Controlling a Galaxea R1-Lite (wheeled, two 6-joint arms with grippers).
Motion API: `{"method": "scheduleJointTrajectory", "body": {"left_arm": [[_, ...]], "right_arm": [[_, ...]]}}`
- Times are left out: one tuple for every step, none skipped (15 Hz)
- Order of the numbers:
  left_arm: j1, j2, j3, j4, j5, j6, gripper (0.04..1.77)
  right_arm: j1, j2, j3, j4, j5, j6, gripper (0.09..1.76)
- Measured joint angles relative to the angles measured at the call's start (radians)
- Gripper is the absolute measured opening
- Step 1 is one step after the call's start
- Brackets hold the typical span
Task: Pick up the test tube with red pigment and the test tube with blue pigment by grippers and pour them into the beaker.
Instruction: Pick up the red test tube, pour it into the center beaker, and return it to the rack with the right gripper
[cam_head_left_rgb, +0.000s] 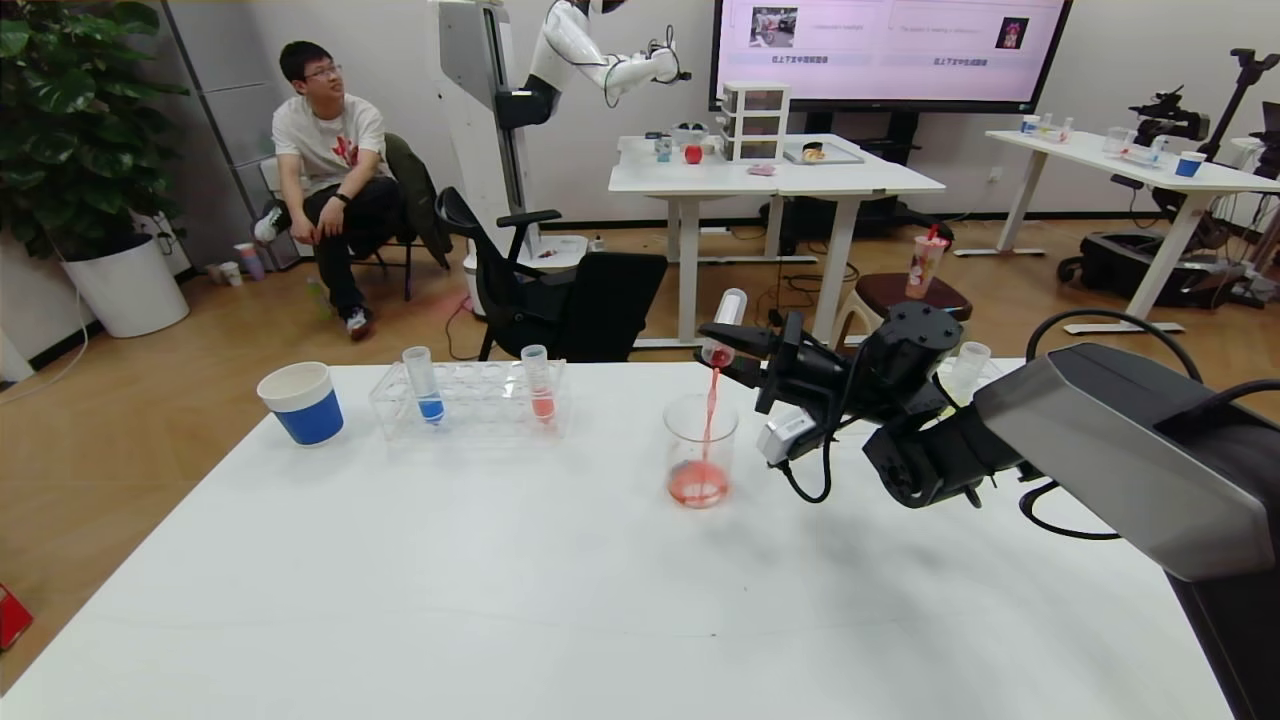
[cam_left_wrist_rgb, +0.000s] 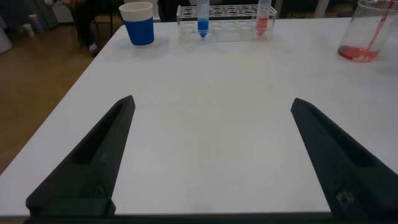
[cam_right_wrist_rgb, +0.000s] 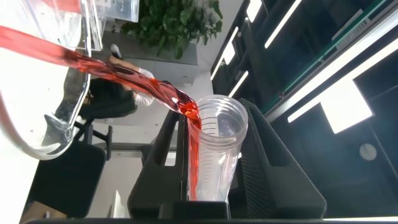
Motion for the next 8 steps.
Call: {"method": "scheduleJointTrajectory", "body": {"left_arm": [[0.0,0.0,0.0,0.0,0.0,0.0,1.75],[0.0,0.0,0.0,0.0,0.0,0.0,1.75],[0.0,0.0,0.0,0.0,0.0,0.0,1.75],[0.0,0.0,0.0,0.0,0.0,0.0,1.75],[0.0,0.0,0.0,0.0,0.001,0.0,1.75],[0.001,0.0,0.0,0.0,0.0,0.0,1.75],[0.0,0.0,0.0,0.0,0.001,0.0,1.75],[0.0,0.0,0.0,0.0,0.001,0.0,1.75]], "right_arm": [[0.005,0.001,0.001,0.001,0.0,-0.023,0.51],[0.011,0.001,0.003,0.001,0.0,-0.041,0.51],[0.014,0.001,0.004,0.001,0.0,-0.055,0.51],[0.017,0.001,0.004,0.001,0.0,-0.067,0.51],[0.019,0.001,0.005,0.001,0.0,-0.071,0.51],[0.02,0.001,0.006,0.0,0.0,-0.073,0.51],[0.022,0.001,0.007,0.001,0.0,-0.072,0.51],[0.022,0.0,0.008,0.001,0.0,-0.072,0.51]]}}
